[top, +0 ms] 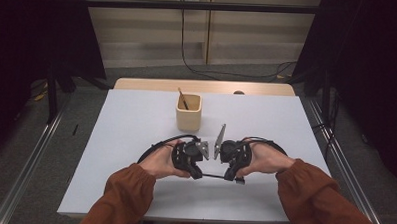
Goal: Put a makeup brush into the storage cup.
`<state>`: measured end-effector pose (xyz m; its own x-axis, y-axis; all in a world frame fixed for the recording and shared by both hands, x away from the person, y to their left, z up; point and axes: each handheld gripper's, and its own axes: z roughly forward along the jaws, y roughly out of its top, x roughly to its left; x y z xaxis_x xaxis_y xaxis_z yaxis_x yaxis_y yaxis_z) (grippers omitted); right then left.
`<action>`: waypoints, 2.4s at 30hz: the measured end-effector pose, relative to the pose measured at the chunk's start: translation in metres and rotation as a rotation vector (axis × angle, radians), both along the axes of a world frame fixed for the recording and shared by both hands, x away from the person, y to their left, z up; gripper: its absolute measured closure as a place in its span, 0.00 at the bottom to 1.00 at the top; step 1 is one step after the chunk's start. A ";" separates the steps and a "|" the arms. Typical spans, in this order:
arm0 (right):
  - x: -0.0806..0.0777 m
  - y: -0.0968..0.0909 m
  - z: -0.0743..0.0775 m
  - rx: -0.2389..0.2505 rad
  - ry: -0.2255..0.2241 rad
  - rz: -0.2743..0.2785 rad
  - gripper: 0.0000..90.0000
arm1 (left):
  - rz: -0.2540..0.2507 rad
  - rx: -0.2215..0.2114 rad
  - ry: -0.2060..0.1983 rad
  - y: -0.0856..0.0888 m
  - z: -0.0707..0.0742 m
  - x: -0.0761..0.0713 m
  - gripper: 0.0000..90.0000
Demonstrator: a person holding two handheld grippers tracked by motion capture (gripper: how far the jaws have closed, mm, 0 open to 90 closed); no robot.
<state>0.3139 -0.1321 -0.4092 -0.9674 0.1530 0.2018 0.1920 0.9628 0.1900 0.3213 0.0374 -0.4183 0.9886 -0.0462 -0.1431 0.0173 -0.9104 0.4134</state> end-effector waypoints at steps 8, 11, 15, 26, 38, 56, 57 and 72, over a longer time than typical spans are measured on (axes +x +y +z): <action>-0.002 -0.003 -0.001 0.012 0.002 0.018 0.95 | -0.025 0.004 0.017 -0.001 -0.001 -0.003 0.95; -0.002 -0.003 -0.001 0.018 0.005 0.015 0.94 | -0.025 0.006 0.017 0.000 0.000 -0.003 0.95; 0.000 -0.006 0.003 0.051 0.001 0.002 0.86 | -0.026 0.014 0.017 0.002 0.000 -0.003 0.95; 0.002 -0.014 0.005 0.145 -0.027 -0.061 0.52 | -0.001 -0.005 0.015 0.005 0.001 -0.002 0.95; 0.003 -0.037 0.008 0.268 -0.071 -0.187 0.27 | 0.027 -0.039 0.041 0.014 0.002 -0.001 0.95; -0.008 -0.073 0.012 0.412 -0.117 -0.310 0.08 | 0.067 -0.088 0.053 0.031 0.000 0.001 0.95; -0.009 -0.074 0.012 0.417 -0.114 -0.315 0.08 | 0.070 -0.093 0.052 0.033 0.000 0.002 0.95; -0.016 -0.101 0.006 0.517 -0.219 -0.448 0.05 | 0.105 -0.112 0.044 0.042 0.003 0.003 0.95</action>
